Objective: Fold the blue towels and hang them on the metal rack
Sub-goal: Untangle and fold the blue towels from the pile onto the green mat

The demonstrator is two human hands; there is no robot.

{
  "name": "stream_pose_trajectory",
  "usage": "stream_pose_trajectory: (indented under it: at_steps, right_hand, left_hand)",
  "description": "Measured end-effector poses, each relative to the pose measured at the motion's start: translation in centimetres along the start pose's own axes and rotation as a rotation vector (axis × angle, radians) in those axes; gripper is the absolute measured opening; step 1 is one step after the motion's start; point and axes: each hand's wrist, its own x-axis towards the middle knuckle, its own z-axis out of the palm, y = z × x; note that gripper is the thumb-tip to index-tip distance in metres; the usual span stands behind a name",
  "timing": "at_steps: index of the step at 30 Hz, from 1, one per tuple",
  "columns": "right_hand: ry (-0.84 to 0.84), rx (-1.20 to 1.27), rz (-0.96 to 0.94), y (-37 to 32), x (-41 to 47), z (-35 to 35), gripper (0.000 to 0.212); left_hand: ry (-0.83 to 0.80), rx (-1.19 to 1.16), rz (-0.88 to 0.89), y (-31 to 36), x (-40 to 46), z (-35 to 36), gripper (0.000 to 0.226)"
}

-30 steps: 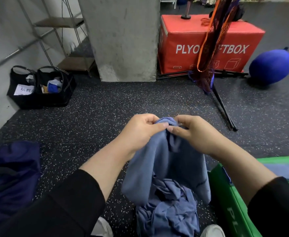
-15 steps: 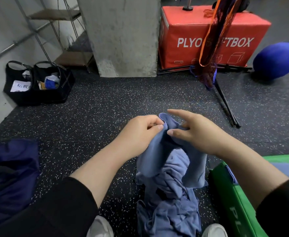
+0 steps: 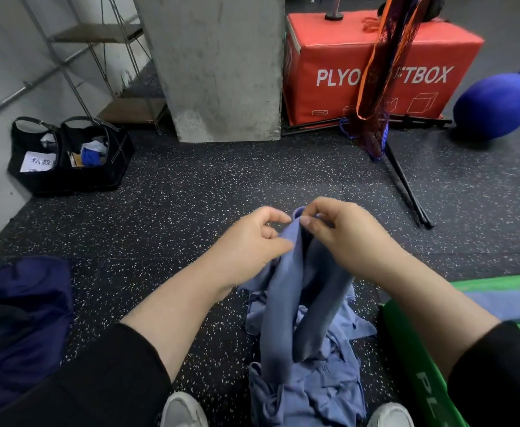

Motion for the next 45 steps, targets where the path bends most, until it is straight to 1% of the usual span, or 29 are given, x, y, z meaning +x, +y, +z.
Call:
stream_pose_trajectory:
  at_steps: [1, 3, 5, 7, 8, 10, 12, 14, 15, 16, 18, 20, 21, 23, 24, 26, 28, 32, 33, 35, 37, 38, 39, 42, 45]
  right_hand:
    - [0.058, -0.004, 0.033, 0.1, 0.1, -0.2, 0.015]
    - [0.133, -0.022, 0.11, 0.4, 0.3, -0.6, 0.017]
    - [0.147, -0.046, 0.174, 0.9, 0.5, -1.0, 0.02]
    - [0.136, -0.074, 0.203, 1.3, 0.6, -1.1, 0.022]
    - [0.14, -0.078, 0.213, 1.4, 0.6, -1.1, 0.02]
    - [0.166, -0.066, 0.227, 1.6, 0.6, -1.4, 0.016]
    - [0.194, -0.04, 0.254, 1.8, 0.7, -1.7, 0.013]
    - [0.202, -0.035, 0.261, 1.9, 0.8, -1.8, 0.014]
    - [0.2, -0.028, 0.255, 1.9, 0.8, -1.8, 0.015]
    - [0.191, -0.02, 0.246, 1.9, 0.8, -1.7, 0.016]
    - [0.151, -0.01, 0.23, 1.6, 0.6, -1.3, 0.016]
    - [0.091, 0.01, 0.193, 1.3, 0.4, -1.2, 0.006]
    - [0.05, 0.027, 0.167, 0.9, 0.3, -1.1, 0.007]
    - [-0.054, 0.054, 0.11, 0.2, -0.1, -1.0, 0.024]
    - [-0.093, 0.061, 0.079, -0.2, -0.2, -0.9, 0.028]
    - [-0.131, 0.094, 0.038, -1.0, -0.4, -0.7, 0.029]
    - [-0.126, 0.141, 0.032, -1.3, -0.4, -0.4, 0.028]
    - [-0.159, 0.187, 0.037, -1.9, -0.5, -0.3, 0.035]
    - [-0.17, 0.198, 0.036, -2.0, -0.6, -0.3, 0.036]
    - [-0.182, 0.249, 0.044, -1.9, -0.6, -0.3, 0.037]
    - [-0.191, 0.288, 0.048, -1.9, -0.6, -0.3, 0.037]
    - [-0.196, 0.296, 0.042, -1.8, -0.6, -0.4, 0.036]
    - [-0.2, 0.293, 0.034, -1.9, -0.6, -0.4, 0.034]
    - [-0.185, 0.261, 0.011, -1.8, -0.6, -0.3, 0.028]
    - [-0.132, 0.193, 0.025, -1.5, -0.6, -0.3, 0.016]
  left_hand:
    - [-0.008, 0.06, -0.049, -0.2, 0.0, -0.1, 0.021]
    - [0.037, 0.173, -0.107, -0.9, 0.1, -0.4, 0.007]
    - [0.137, 0.19, -0.115, -1.3, 0.2, -0.7, 0.017]
    - [0.198, 0.125, -0.087, -1.3, 0.2, -1.1, 0.021]
    - [0.195, 0.094, -0.07, -1.1, 0.2, -1.2, 0.018]
    - [0.149, 0.138, -0.072, -1.0, 0.1, -1.5, 0.012]
    - [0.127, 0.207, -0.093, -1.0, 0.1, -1.6, 0.026]
    - [0.231, 0.14, -0.094, -0.7, 0.2, -1.7, 0.04]
    - [0.301, 0.053, -0.081, -0.6, 0.3, -1.7, 0.041]
    - [0.355, -0.036, -0.063, -0.4, 0.3, -1.6, 0.038]
    - [0.396, -0.135, -0.029, -0.2, 0.4, -1.4, 0.027]
    - [0.381, -0.142, -0.006, -0.2, 0.6, -1.1, 0.016]
    - [0.363, -0.134, 0.008, -0.1, 0.5, -0.8, 0.01]
    - [0.335, -0.093, 0.036, 0.1, 0.4, -0.4, 0.004]
    - [0.325, -0.068, 0.049, 0.2, 0.4, -0.2, 0.004]
    - [0.307, -0.05, 0.078, 0.2, 0.2, 0.1, 0.005]
    - [0.301, -0.038, 0.102, 0.2, 0.1, 0.2, 0.007]
    - [0.258, 0.055, 0.131, 0.0, 0.2, 0.5, 0.008]
    - [0.221, 0.084, 0.133, 0.1, 0.2, 0.5, 0.01]
    - [0.119, 0.137, 0.125, 0.0, 0.2, 0.5, 0.023]
    - [0.05, 0.206, 0.11, -0.1, 0.2, 0.5, 0.033]
    - [0.029, 0.234, 0.111, -0.1, 0.2, 0.5, 0.033]
    - [0.013, 0.251, 0.118, -0.2, 0.2, 0.4, 0.028]
    - [0.042, 0.351, 0.105, -0.3, 0.3, 0.1, 0.01]
    - [0.142, 0.488, 0.091, -0.3, 0.4, -0.3, 0.019]
